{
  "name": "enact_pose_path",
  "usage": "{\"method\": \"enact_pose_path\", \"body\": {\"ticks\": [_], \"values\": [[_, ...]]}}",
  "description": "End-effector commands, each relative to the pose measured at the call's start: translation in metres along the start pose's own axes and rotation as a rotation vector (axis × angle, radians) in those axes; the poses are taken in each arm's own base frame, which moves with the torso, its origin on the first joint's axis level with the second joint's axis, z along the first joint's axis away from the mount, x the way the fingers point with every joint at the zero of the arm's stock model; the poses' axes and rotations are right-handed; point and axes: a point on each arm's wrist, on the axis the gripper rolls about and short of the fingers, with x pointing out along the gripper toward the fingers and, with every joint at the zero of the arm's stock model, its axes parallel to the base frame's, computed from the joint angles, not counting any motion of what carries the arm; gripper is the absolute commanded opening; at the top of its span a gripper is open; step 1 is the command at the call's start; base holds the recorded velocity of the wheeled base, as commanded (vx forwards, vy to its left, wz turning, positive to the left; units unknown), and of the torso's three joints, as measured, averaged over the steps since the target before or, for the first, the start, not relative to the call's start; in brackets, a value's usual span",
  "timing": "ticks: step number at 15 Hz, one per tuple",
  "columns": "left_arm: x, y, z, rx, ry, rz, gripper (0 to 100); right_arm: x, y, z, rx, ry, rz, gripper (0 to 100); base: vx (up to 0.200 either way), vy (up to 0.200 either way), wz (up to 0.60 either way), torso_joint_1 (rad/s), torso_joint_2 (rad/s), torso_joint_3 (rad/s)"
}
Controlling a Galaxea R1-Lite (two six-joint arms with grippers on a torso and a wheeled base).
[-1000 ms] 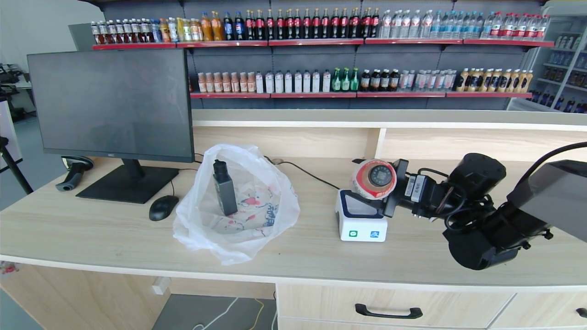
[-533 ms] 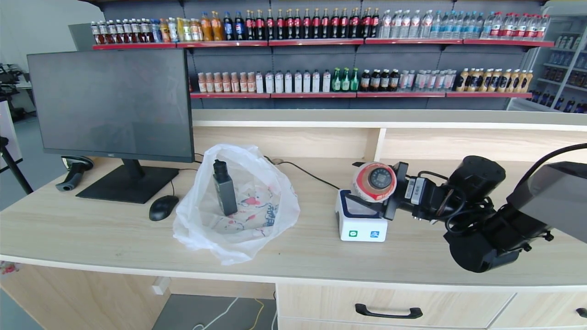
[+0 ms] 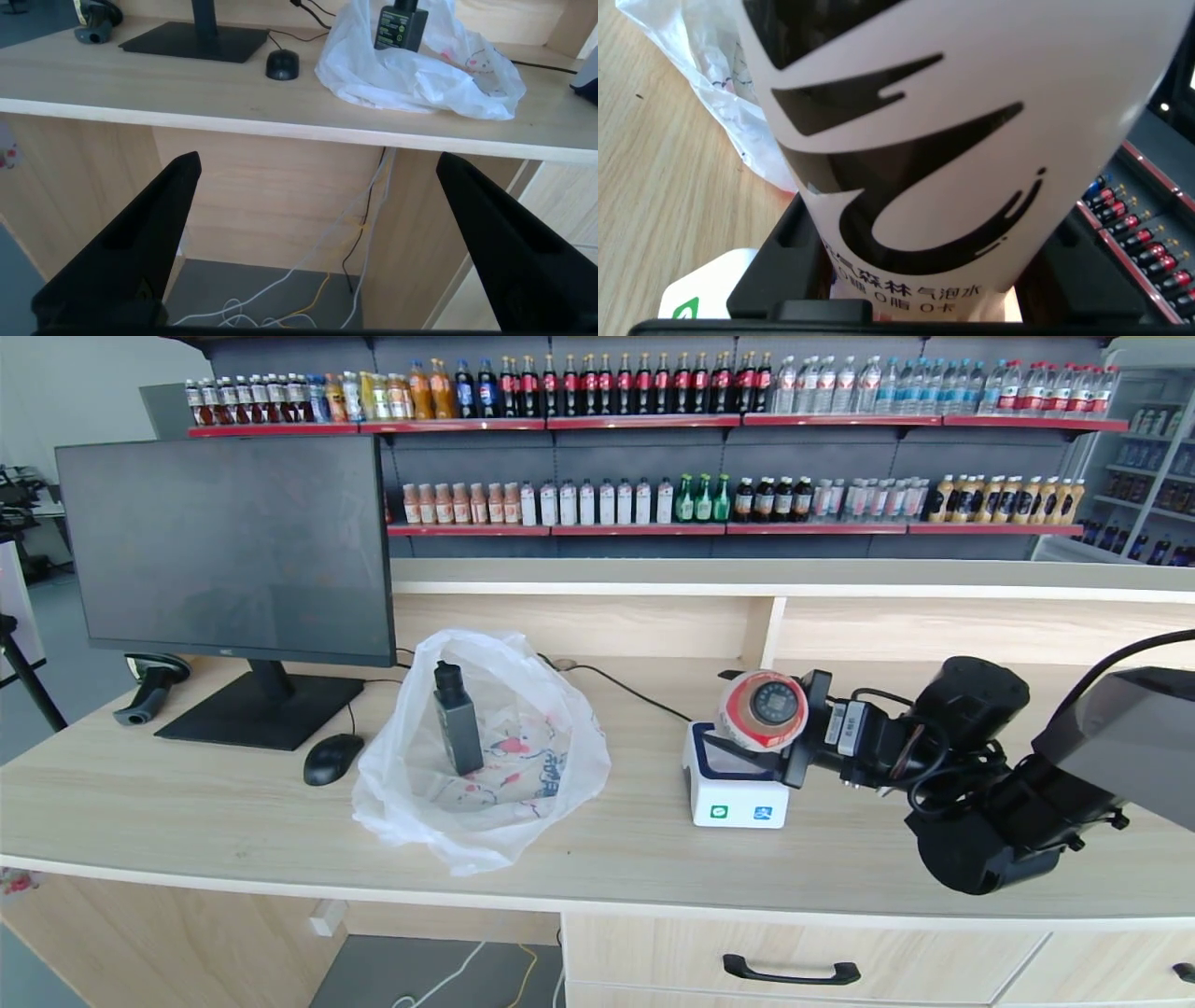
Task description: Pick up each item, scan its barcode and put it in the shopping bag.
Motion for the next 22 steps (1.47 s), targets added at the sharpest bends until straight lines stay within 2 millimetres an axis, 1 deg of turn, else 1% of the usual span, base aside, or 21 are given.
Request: {"method": "enact_pose_path", "body": {"ticks": [1, 6, 7, 10, 11, 13, 14, 16, 18, 19, 21, 22], "values": [[0.0, 0.0, 0.0, 0.0, 0.001, 0.0, 100, -0.001, -0.002, 0.0, -0.006, -0.001, -0.004, 0, 0.0, 0.0, 0.0, 0.0, 0.0, 0.0], [0.0, 0.0, 0.0, 0.0, 0.001, 0.0, 100, -0.002, -0.002, 0.0, -0.006, 0.004, -0.006, 0, 0.0, 0.0, 0.0, 0.0, 0.0, 0.0], [0.0, 0.0, 0.0, 0.0, -0.001, 0.0, 100, -0.002, -0.004, 0.005, -0.01, -0.003, -0.006, 0, 0.0, 0.0, 0.0, 0.0, 0.0, 0.0], [0.0, 0.0, -0.001, -0.006, 0.005, 0.0, 100, -0.013, 0.0, 0.018, 0.018, 0.013, 0.0, 0, 0.0, 0.0, 0.0, 0.0, 0.0, 0.0], [0.0, 0.0, -0.001, -0.006, 0.005, 0.0, 100, -0.015, -0.001, 0.026, 0.033, 0.011, -0.002, 0, 0.0, 0.0, 0.0, 0.0, 0.0, 0.0], [0.0, 0.0, -0.001, -0.006, 0.005, 0.0, 100, -0.018, -0.007, 0.036, 0.05, 0.004, -0.016, 0, 0.0, 0.0, 0.0, 0.0, 0.0, 0.0], [0.0, 0.0, -0.001, -0.006, 0.005, 0.0, 100, -0.02, -0.013, 0.047, 0.077, -0.007, -0.03, 0, 0.0, 0.0, 0.0, 0.0, 0.0, 0.0], [0.0, 0.0, -0.001, -0.006, 0.007, 0.0, 100, -0.023, -0.02, 0.063, 0.133, -0.023, -0.048, 0, 0.0, 0.0, 0.0, 0.0, 0.0, 0.0], [0.0, 0.0, -0.001, -0.009, 0.007, 0.001, 100, -0.027, -0.027, 0.078, 0.203, -0.002, -0.127, 0, 0.0, 0.0, 0.0, 0.0, 0.0, 0.0], [0.0, 0.0, -0.001, -0.009, 0.007, 0.0, 100, -0.028, -0.028, 0.08, 0.222, 0.006, -0.148, 0, 0.0, 0.0, 0.0, 0.0, 0.0, 0.0], [0.0, 0.0, -0.001, -0.009, 0.007, 0.0, 100, -0.031, -0.031, 0.089, 0.327, 0.053, -0.282, 0, 0.0, 0.0, 0.0, 0.0, 0.0, 0.0], [0.0, 0.0, -0.001, -0.011, 0.007, 0.0, 100, -0.033, -0.034, 0.093, 0.347, 0.078, -0.364, 0, 0.0, 0.0, 0.0, 0.0, 0.0, 0.0]]}}
